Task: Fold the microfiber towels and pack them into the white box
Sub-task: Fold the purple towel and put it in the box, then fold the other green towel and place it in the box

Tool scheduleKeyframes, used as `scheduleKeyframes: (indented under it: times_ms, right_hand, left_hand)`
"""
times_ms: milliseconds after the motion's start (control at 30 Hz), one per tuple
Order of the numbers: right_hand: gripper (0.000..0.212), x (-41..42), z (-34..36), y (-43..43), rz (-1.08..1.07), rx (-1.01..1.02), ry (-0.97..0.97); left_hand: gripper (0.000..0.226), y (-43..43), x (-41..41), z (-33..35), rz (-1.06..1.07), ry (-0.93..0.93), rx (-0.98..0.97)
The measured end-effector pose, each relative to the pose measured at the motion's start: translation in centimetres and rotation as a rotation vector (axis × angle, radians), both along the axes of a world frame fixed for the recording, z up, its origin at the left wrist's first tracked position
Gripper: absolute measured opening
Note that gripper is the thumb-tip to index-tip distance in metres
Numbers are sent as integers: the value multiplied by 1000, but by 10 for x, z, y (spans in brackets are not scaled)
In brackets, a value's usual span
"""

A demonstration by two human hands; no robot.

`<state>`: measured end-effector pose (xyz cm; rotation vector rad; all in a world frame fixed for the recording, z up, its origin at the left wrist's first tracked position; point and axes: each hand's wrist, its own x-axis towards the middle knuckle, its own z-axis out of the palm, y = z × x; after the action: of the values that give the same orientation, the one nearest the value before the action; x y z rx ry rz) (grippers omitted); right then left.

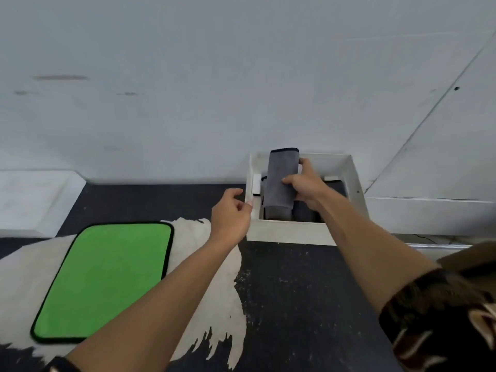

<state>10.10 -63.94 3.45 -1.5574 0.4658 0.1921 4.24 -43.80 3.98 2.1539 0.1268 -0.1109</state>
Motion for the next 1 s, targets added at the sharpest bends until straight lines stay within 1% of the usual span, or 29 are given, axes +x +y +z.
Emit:
scheduleKeyframes:
  times_ms: [100, 133, 167, 200, 300, 333, 367, 400, 467, 500, 533, 600, 633, 667, 733, 833, 900, 933, 1000]
  right_hand:
    - [49, 26, -20, 13, 51, -12, 64]
    - [44, 31, -26, 18, 63, -33, 82]
    - [37, 35, -33, 22, 99, -97, 98]
    - [29, 36, -39, 25, 164, -216, 117]
    - [10, 29, -52, 29, 358, -703, 170]
    - [7, 27, -55, 30, 375, -797, 171]
    - [6, 27, -58, 30, 382, -834, 177]
    - [4, 28, -60, 31, 371, -793, 195]
    - [4, 32, -61, 31, 319, -634, 231]
    - [6, 33, -60, 31, 308, -615, 242]
    - [9, 35, -60, 29, 310, -663, 237]
    - [18, 35, -59, 28, 335, -845, 188]
    - [22, 36, -60, 28, 327, -878, 155]
    - [28, 36, -61, 28, 308, -866, 134]
    - [38, 39, -61, 30, 251, -811, 156]
    - [25, 43, -60, 31, 211, -673, 208]
    - [26, 43, -61, 30, 189, -635, 196]
    - [28, 42, -62, 29, 192, -679, 172]
    - [32, 39, -63, 28, 195, -878, 116]
  left_hand:
    - [34, 19, -4, -9, 80, 13, 3]
    - [33, 23, -4, -12, 100, 19, 9]
    - [33, 25, -4, -14, 120, 25, 13]
    - [33, 27, -5, -16, 138, 33, 15]
    - [33, 24, -6, -21, 160, 60, 31]
    - [33, 22, -6, -22, 162, 68, 32]
    - [33, 19, -6, -22, 161, 73, 32]
    - [33, 17, -5, -22, 158, 75, 34]
    - [33, 14, -4, -20, 150, 75, 45]
    - [33, 13, -3, -19, 148, 75, 51]
    - [33, 12, -3, -19, 148, 75, 55]
    - [34, 12, -4, -18, 149, 78, 59]
    - [34, 12, -4, -17, 151, 80, 62]
    - [34, 12, -5, -17, 152, 84, 64]
    - [34, 14, -6, -17, 154, 92, 69]
    - [34, 16, -6, -16, 155, 96, 80]
    - [33, 16, -5, -17, 159, 92, 86]
    - [33, 17, -5, -17, 159, 91, 87]
    - [34, 17, -6, -18, 157, 94, 88]
